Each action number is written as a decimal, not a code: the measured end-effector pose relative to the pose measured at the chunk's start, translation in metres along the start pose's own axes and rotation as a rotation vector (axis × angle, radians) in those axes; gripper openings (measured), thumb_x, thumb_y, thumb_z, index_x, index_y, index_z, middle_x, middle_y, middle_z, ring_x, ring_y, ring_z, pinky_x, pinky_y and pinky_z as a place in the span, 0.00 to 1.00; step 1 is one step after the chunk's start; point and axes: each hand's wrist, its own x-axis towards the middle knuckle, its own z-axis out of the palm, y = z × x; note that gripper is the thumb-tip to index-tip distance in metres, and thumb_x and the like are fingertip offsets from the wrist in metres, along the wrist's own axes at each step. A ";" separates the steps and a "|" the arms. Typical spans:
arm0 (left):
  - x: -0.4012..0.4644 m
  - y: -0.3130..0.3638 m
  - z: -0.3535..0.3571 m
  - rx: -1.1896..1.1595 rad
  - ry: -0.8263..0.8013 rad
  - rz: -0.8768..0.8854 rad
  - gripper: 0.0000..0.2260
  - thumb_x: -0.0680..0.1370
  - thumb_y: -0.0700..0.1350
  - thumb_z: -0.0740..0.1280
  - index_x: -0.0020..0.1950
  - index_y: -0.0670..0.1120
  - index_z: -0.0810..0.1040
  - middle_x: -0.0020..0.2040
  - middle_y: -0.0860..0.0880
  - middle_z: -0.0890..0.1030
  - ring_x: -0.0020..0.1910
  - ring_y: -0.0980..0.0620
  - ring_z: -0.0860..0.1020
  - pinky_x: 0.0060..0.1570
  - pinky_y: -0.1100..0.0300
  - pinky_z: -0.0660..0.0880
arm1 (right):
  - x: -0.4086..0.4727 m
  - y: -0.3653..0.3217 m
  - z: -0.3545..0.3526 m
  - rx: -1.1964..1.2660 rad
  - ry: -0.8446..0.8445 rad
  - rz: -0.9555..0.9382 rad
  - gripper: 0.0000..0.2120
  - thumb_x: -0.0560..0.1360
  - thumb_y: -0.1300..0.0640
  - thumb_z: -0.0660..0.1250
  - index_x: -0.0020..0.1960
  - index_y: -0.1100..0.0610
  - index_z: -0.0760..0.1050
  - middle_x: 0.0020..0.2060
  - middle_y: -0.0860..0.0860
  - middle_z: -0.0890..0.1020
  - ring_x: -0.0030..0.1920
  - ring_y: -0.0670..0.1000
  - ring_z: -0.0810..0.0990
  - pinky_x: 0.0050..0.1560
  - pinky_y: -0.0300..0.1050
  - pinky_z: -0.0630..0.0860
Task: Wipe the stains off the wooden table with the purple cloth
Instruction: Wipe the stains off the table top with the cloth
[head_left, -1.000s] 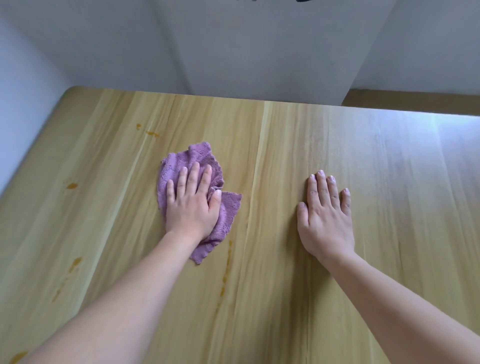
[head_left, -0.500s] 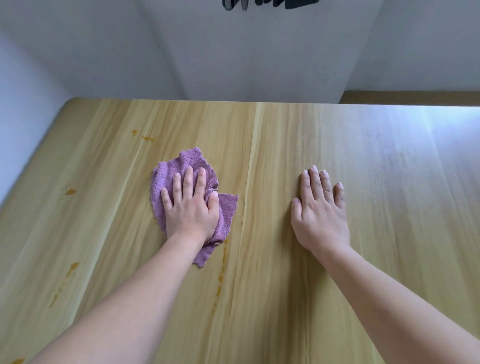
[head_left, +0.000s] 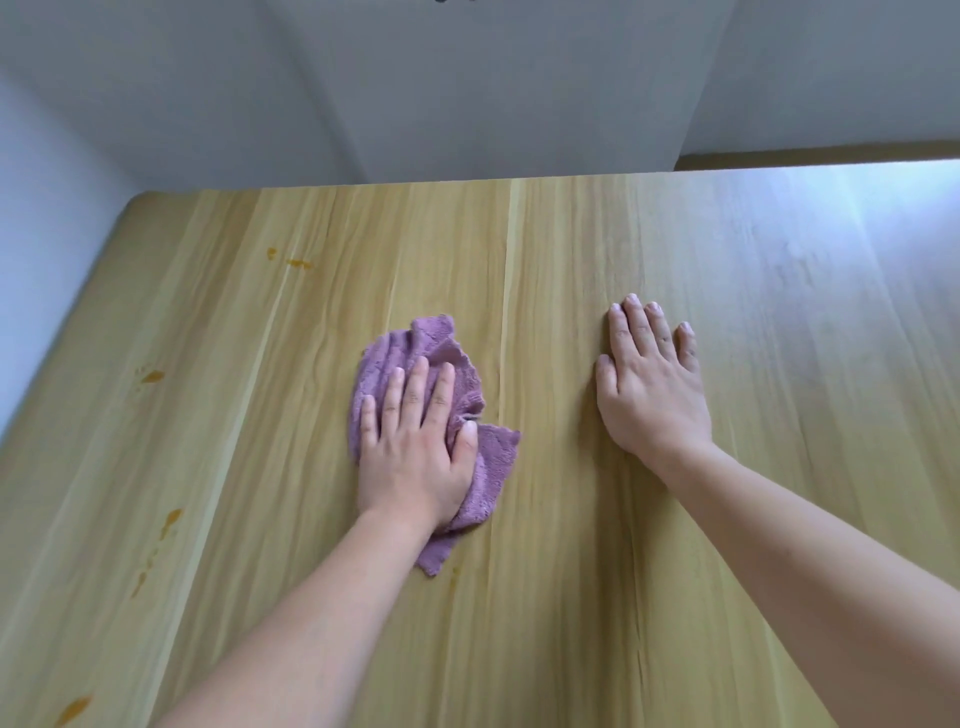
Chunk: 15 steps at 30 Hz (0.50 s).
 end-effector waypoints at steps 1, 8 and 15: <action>-0.003 -0.006 0.000 -0.010 -0.004 -0.030 0.32 0.76 0.63 0.38 0.79 0.56 0.40 0.80 0.53 0.41 0.79 0.52 0.39 0.76 0.46 0.38 | -0.001 0.000 0.001 0.004 0.006 0.000 0.29 0.79 0.48 0.42 0.79 0.54 0.47 0.79 0.48 0.47 0.78 0.48 0.41 0.77 0.53 0.39; -0.003 -0.008 0.002 -0.032 0.035 -0.027 0.31 0.77 0.63 0.41 0.80 0.56 0.44 0.81 0.52 0.45 0.79 0.50 0.41 0.76 0.45 0.39 | -0.006 -0.005 -0.004 0.080 0.023 0.003 0.27 0.80 0.52 0.47 0.78 0.56 0.54 0.79 0.50 0.52 0.78 0.49 0.45 0.77 0.52 0.40; -0.003 -0.010 0.005 -0.059 0.051 -0.013 0.31 0.77 0.63 0.42 0.80 0.56 0.46 0.81 0.52 0.46 0.79 0.50 0.42 0.76 0.43 0.41 | -0.113 -0.016 -0.008 0.063 0.037 -0.043 0.29 0.79 0.49 0.46 0.79 0.53 0.51 0.79 0.50 0.51 0.78 0.50 0.45 0.76 0.54 0.37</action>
